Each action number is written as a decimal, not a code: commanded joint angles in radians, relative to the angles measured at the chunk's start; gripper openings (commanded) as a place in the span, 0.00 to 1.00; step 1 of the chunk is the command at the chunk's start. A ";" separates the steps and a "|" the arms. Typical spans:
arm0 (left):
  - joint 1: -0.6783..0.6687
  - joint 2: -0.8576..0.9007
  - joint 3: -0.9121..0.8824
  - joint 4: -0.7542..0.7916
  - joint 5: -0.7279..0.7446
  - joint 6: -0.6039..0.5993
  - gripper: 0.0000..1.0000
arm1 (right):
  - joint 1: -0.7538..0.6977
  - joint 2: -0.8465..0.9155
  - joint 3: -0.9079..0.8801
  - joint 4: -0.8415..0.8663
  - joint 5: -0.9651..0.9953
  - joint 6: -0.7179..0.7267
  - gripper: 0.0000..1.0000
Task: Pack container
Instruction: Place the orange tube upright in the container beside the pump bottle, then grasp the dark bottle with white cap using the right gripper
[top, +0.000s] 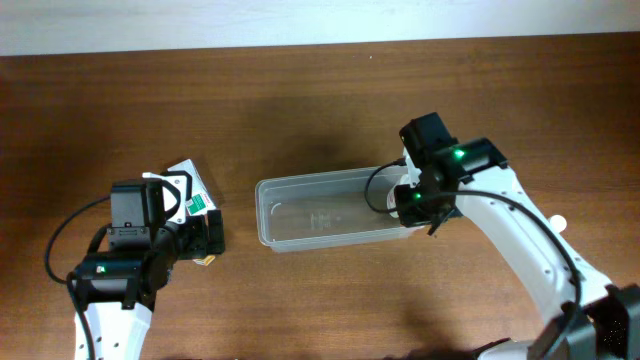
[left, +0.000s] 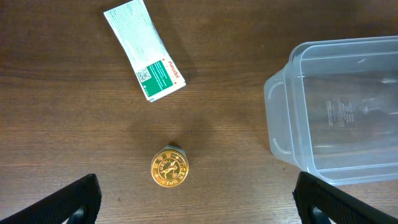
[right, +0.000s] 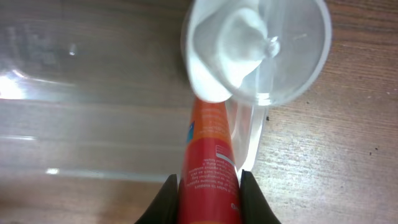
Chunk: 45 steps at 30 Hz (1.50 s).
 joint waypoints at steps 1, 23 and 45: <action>-0.004 0.002 0.019 0.002 0.000 0.022 0.99 | 0.010 0.031 -0.005 0.012 0.024 0.008 0.14; -0.004 0.002 0.019 0.002 0.000 0.022 0.99 | -0.027 -0.114 0.197 -0.100 0.148 0.087 0.48; -0.004 0.002 0.019 0.002 0.001 0.022 0.99 | -0.837 0.086 0.187 -0.163 0.064 0.021 0.78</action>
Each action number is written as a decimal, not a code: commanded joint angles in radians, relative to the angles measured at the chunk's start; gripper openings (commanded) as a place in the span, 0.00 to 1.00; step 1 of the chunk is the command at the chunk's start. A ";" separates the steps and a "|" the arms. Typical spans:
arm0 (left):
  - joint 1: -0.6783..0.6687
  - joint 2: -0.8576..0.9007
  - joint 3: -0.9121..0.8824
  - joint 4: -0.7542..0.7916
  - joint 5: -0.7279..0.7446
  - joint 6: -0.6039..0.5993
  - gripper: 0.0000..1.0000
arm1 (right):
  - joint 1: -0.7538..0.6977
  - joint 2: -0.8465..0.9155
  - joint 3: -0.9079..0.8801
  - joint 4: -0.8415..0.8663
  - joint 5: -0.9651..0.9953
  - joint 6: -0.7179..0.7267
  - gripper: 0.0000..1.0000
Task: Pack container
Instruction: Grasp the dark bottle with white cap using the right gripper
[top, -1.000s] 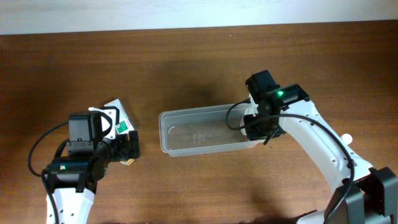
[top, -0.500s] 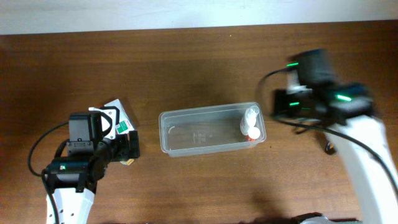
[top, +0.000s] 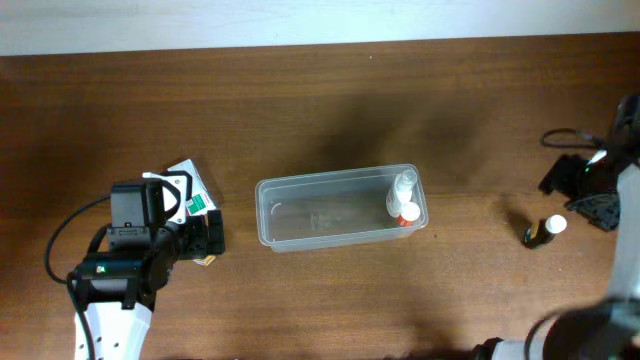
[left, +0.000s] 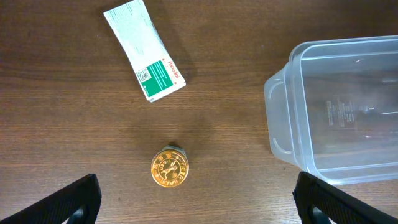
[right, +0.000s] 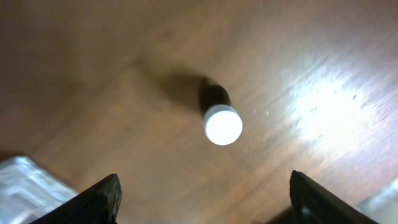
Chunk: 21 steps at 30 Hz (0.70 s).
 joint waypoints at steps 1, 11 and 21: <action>-0.004 0.002 0.019 0.002 0.001 0.019 0.99 | -0.035 0.098 -0.018 -0.002 -0.018 -0.021 0.78; -0.004 0.002 0.019 0.003 0.000 0.020 0.99 | -0.068 0.296 -0.018 0.003 -0.026 -0.023 0.73; -0.004 0.002 0.019 0.002 0.000 0.020 0.99 | -0.068 0.330 -0.018 0.003 -0.025 -0.023 0.29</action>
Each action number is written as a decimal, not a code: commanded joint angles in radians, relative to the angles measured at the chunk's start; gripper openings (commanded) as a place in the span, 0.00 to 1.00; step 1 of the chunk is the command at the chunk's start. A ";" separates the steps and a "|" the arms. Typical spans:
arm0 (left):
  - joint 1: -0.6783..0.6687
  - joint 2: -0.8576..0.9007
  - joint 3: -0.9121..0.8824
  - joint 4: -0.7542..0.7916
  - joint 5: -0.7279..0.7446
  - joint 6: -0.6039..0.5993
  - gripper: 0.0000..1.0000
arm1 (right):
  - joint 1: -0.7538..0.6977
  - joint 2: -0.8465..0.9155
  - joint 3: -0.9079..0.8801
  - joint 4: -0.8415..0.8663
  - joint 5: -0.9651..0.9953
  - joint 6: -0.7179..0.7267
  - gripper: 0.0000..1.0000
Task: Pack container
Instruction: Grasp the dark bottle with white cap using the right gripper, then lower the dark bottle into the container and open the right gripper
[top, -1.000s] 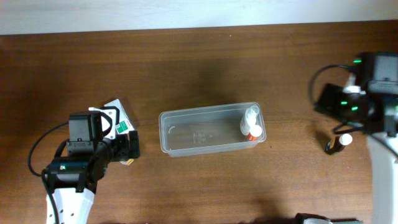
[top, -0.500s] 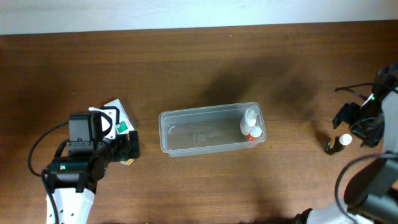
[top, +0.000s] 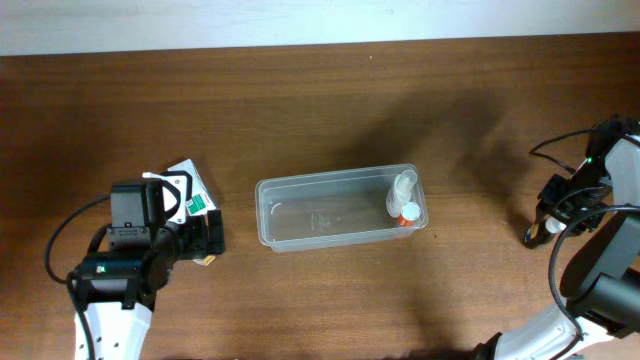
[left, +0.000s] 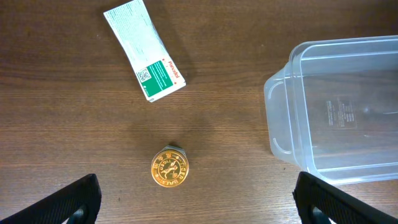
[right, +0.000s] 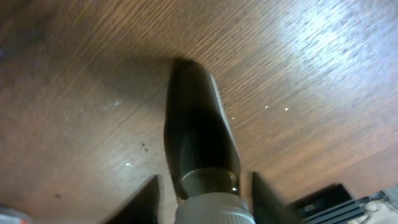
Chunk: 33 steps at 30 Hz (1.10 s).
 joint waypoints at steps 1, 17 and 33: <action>-0.004 0.002 0.019 0.002 0.000 0.019 0.99 | -0.008 0.010 -0.005 0.000 0.002 0.000 0.27; -0.004 0.002 0.019 0.002 0.000 0.019 0.99 | 0.094 -0.128 0.072 -0.088 -0.093 -0.081 0.12; -0.004 0.002 0.019 0.002 0.001 0.019 0.99 | 0.820 -0.457 0.277 -0.147 -0.111 -0.067 0.13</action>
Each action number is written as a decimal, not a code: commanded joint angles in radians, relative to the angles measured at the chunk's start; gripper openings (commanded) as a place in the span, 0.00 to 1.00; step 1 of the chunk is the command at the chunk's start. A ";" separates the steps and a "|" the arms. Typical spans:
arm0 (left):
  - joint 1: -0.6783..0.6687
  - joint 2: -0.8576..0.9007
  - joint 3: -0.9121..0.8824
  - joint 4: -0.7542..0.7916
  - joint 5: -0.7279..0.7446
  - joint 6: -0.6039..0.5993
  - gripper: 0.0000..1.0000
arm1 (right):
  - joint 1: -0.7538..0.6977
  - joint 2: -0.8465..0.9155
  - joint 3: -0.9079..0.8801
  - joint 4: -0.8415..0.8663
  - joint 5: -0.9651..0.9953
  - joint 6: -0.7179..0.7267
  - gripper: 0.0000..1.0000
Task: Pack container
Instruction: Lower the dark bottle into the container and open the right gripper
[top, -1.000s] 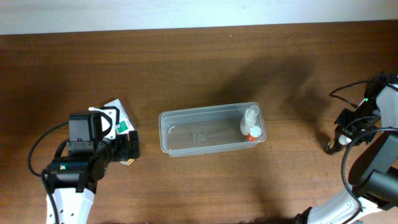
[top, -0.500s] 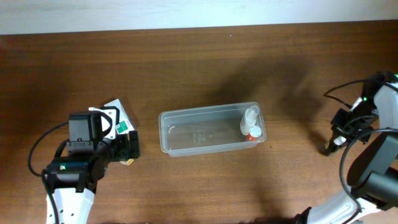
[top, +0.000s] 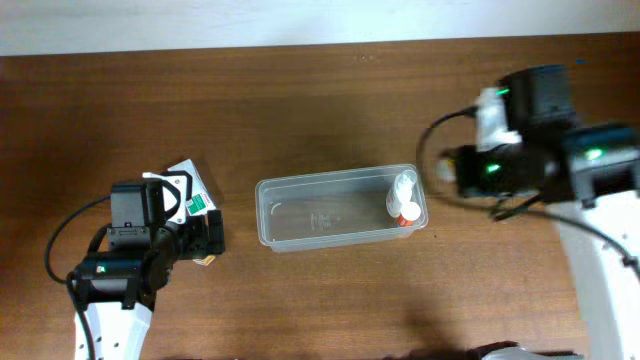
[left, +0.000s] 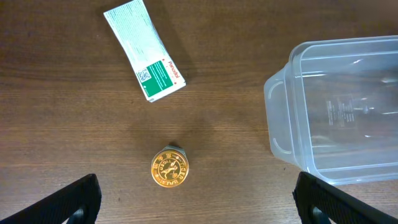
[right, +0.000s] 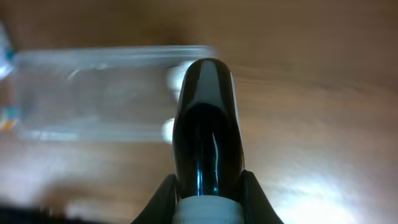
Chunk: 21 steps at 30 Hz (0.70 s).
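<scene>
A clear plastic container (top: 340, 210) lies at mid-table with a red tube with a white cap (top: 403, 202) in its right end. My right gripper (right: 208, 194) is shut on a dark bottle with a white cap (right: 207, 124), held in the air just right of the container; the view is blurred. In the overhead view the right gripper (top: 452, 170) sits beside the container's right rim. My left gripper (left: 196, 200) hangs open above a gold-lidded jar (left: 170, 169), left of the container (left: 336, 112).
A white and green box (left: 144, 50) lies on the wood beyond the jar, also seen as the box (top: 190, 195) beside the left arm. The table's far edge meets a white strip at the top of the overhead view.
My right gripper was down around the dark bottle at the table's right edge. Now it holds the bottle in the air next to the container's right end. The left arm is unchanged.
My right gripper first held the red tube in the container's right end. Then the tube lay in the container and the gripper was open above the dark bottle at far right. It then stood around that bottle, and now holds it by the container.
</scene>
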 joint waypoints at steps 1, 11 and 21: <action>-0.004 0.002 0.019 0.002 0.001 0.019 0.99 | 0.168 0.054 0.005 0.039 -0.004 0.036 0.13; -0.004 0.002 0.019 -0.002 0.000 0.019 0.99 | 0.285 0.300 0.004 0.099 0.020 0.060 0.13; -0.004 0.002 0.019 -0.001 0.000 0.019 0.99 | 0.283 0.522 0.002 0.145 0.089 0.071 0.13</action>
